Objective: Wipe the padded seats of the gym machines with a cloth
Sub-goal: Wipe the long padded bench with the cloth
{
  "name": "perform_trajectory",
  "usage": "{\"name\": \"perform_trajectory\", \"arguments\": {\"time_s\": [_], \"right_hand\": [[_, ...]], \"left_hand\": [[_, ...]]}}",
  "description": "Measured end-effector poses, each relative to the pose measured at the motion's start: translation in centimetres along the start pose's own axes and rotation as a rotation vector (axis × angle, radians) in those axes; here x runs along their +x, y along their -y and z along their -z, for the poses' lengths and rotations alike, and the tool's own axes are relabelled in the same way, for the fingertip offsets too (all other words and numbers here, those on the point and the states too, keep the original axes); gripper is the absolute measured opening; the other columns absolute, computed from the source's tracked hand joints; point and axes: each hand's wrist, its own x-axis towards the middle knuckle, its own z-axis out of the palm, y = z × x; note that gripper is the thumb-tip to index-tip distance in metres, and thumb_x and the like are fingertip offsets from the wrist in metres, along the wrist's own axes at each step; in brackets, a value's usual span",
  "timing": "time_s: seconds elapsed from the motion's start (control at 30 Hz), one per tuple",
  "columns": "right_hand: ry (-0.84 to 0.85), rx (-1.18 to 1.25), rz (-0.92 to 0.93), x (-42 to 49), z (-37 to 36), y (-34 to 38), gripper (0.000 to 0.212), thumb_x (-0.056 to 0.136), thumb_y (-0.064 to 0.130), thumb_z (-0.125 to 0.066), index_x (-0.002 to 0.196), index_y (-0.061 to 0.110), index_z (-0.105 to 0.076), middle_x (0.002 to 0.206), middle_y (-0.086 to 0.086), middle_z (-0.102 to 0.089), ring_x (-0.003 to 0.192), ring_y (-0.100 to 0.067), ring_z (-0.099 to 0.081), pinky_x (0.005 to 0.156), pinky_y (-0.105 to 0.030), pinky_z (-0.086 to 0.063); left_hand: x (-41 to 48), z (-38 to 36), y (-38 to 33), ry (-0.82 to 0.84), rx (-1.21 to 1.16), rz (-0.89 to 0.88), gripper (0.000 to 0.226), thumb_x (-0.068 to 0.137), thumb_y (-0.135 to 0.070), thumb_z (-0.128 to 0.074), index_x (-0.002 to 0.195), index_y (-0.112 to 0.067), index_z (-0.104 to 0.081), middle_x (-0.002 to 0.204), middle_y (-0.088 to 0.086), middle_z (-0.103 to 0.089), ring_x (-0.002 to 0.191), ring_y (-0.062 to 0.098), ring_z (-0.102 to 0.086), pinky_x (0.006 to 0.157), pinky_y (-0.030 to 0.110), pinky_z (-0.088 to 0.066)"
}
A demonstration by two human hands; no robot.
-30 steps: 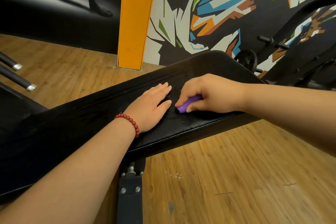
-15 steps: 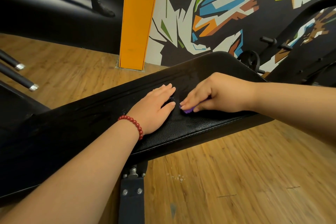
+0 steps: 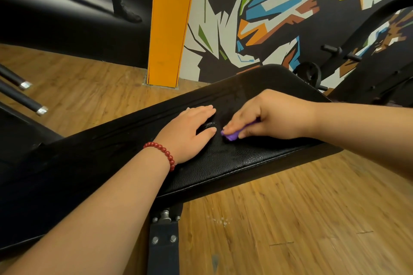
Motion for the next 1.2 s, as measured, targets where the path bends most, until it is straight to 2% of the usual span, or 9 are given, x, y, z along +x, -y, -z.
{"name": "perform_trajectory", "arguments": {"time_s": [0.13,0.33,0.4,0.53,0.63,0.77,0.87,1.07,1.2], "right_hand": [[0.004,-0.063,0.053,1.5,0.2,-1.1,0.032,0.084,0.016,-0.072,0.115,0.024,-0.071,0.113,0.012,-0.07,0.107,0.004,-0.059,0.098,-0.01,-0.041],[-0.111,-0.183,-0.073,5.0,1.3,-3.2,0.034,0.087,0.016,-0.069,0.121,0.02,-0.067,0.121,0.003,-0.068,0.114,-0.01,-0.06,0.096,-0.009,-0.035],[-0.111,-0.152,-0.076,5.0,1.2,-3.2,0.033,0.087,0.015,-0.07,0.119,0.02,-0.068,0.119,0.003,-0.068,0.112,-0.007,-0.06,0.094,-0.003,-0.034],[-0.035,-0.029,-0.022,3.5,1.0,-2.9,0.031,0.083,0.012,-0.073,0.112,0.022,-0.072,0.113,0.009,-0.07,0.109,0.002,-0.06,0.1,-0.011,-0.04],[0.001,-0.04,0.008,3.8,1.4,-3.3,0.033,0.082,0.013,-0.074,0.113,0.024,-0.071,0.112,0.014,-0.068,0.11,0.006,-0.057,0.099,-0.008,-0.039],[-0.051,-0.152,-0.043,6.4,1.9,-4.4,0.033,0.085,0.016,-0.071,0.117,0.024,-0.069,0.117,0.007,-0.069,0.106,0.004,-0.057,0.095,-0.004,-0.036],[-0.098,-0.17,-0.111,7.3,1.8,-4.9,0.033,0.086,0.019,-0.07,0.119,0.024,-0.069,0.118,0.006,-0.069,0.111,-0.004,-0.059,0.099,-0.012,-0.038],[-0.002,-0.006,-0.041,5.1,1.3,-3.5,0.03,0.082,0.012,-0.074,0.11,0.023,-0.073,0.112,0.011,-0.07,0.107,0.005,-0.059,0.101,-0.012,-0.04],[-0.006,-0.047,-0.033,5.6,1.5,-3.7,0.031,0.083,0.015,-0.074,0.112,0.025,-0.072,0.112,0.013,-0.069,0.107,0.006,-0.058,0.1,-0.011,-0.04]], "left_hand": [[0.9,0.1,0.6,-0.004,0.016,0.008,0.056,0.099,-0.037,-0.046,0.151,-0.026,-0.027,0.158,-0.01,-0.024,0.146,0.007,-0.016,0.119,0.026,-0.007],[2.1,0.4,0.6,0.077,0.025,0.076,0.065,0.098,-0.047,-0.042,0.154,-0.028,-0.014,0.161,-0.014,-0.01,0.147,0.007,-0.005,0.116,0.026,-0.007],[2.4,0.5,0.8,0.101,0.039,0.074,0.067,0.098,-0.049,-0.041,0.154,-0.027,-0.012,0.161,-0.013,-0.007,0.147,0.006,-0.003,0.116,0.024,-0.005],[2.7,0.4,1.3,0.114,0.037,0.057,0.07,0.097,-0.051,-0.042,0.154,-0.026,-0.012,0.161,-0.013,-0.005,0.147,0.005,-0.002,0.118,0.027,-0.005],[2.8,0.4,1.5,0.118,0.032,0.059,0.071,0.096,-0.053,-0.043,0.154,-0.028,-0.012,0.161,-0.015,-0.006,0.147,0.004,-0.002,0.117,0.028,-0.008],[2.9,0.6,1.4,0.125,0.013,0.062,0.071,0.095,-0.053,-0.044,0.154,-0.029,-0.013,0.161,-0.015,-0.007,0.146,0.003,-0.003,0.117,0.029,-0.01],[3.0,0.7,1.3,0.126,0.009,0.066,0.071,0.095,-0.052,-0.045,0.154,-0.028,-0.014,0.16,-0.016,-0.008,0.146,0.003,-0.005,0.117,0.027,-0.01],[3.1,0.8,1.5,0.12,0.008,0.058,0.072,0.093,-0.053,-0.048,0.154,-0.028,-0.016,0.16,-0.015,-0.011,0.146,0.003,-0.006,0.117,0.027,-0.01],[3.1,0.7,1.6,0.122,-0.004,0.06,0.073,0.093,-0.053,-0.047,0.154,-0.029,-0.016,0.16,-0.015,-0.01,0.146,0.003,-0.005,0.117,0.027,-0.01]]}}
